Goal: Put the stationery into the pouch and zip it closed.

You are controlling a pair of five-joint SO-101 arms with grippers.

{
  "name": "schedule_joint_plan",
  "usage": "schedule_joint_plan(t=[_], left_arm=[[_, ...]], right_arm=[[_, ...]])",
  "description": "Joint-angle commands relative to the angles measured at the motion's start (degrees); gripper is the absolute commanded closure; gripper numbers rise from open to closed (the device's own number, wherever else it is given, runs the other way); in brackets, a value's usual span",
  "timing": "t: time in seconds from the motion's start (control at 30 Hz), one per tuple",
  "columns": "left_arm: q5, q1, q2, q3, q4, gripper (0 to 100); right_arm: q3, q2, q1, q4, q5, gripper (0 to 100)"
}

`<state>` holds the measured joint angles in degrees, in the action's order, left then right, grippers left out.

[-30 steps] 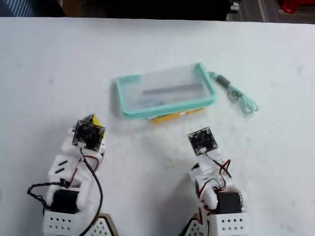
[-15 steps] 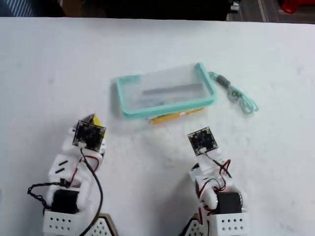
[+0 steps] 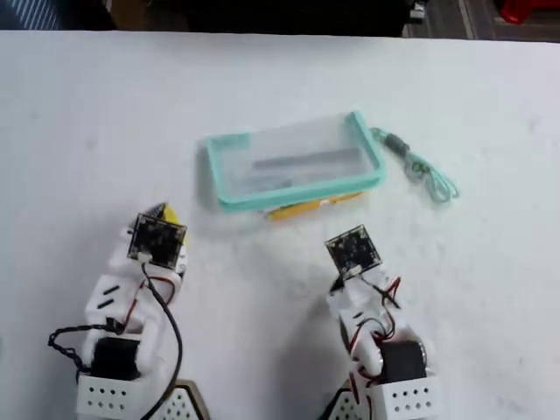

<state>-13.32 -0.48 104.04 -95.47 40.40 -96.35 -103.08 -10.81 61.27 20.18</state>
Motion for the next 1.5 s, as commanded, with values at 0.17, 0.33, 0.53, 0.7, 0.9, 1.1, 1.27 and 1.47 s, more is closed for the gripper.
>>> schedule_joint_plan(t=[0.17, 0.33, 0.53, 0.7, 0.9, 1.1, 1.27, 1.47], left_arm=[[-0.26, -0.04, 0.66, 0.44, -1.41, 98], [-0.35, -0.13, 0.66, 0.44, -1.41, 98], [-0.18, 0.04, 0.66, 1.58, -0.97, 98], [-0.18, -0.13, 0.66, 1.58, -0.97, 98], [-0.18, -0.04, 0.66, 1.32, -0.97, 98], [-0.18, 0.04, 0.66, 1.32, -0.97, 98], [-0.18, 0.04, 0.66, 0.79, -1.41, 98], [-0.35, 0.13, 0.66, 0.44, -1.49, 98]], right_arm=[[-0.53, -0.13, -0.75, -34.24, 0.44, 92.1], [-0.53, 0.04, -0.66, -28.26, 0.44, 89.1], [-0.53, -0.13, 2.33, -21.85, 0.44, 89.3], [-0.53, -0.13, 2.24, -22.02, 0.35, 89.1], [-0.53, -0.13, 2.77, -22.46, 0.53, 89.3], [-0.53, 0.04, 2.77, -22.11, 5.36, 89.3], [-0.53, -0.04, 2.77, -22.11, 5.63, 89.3], [-0.35, -0.04, 4.62, -22.46, 8.18, 89.3]])
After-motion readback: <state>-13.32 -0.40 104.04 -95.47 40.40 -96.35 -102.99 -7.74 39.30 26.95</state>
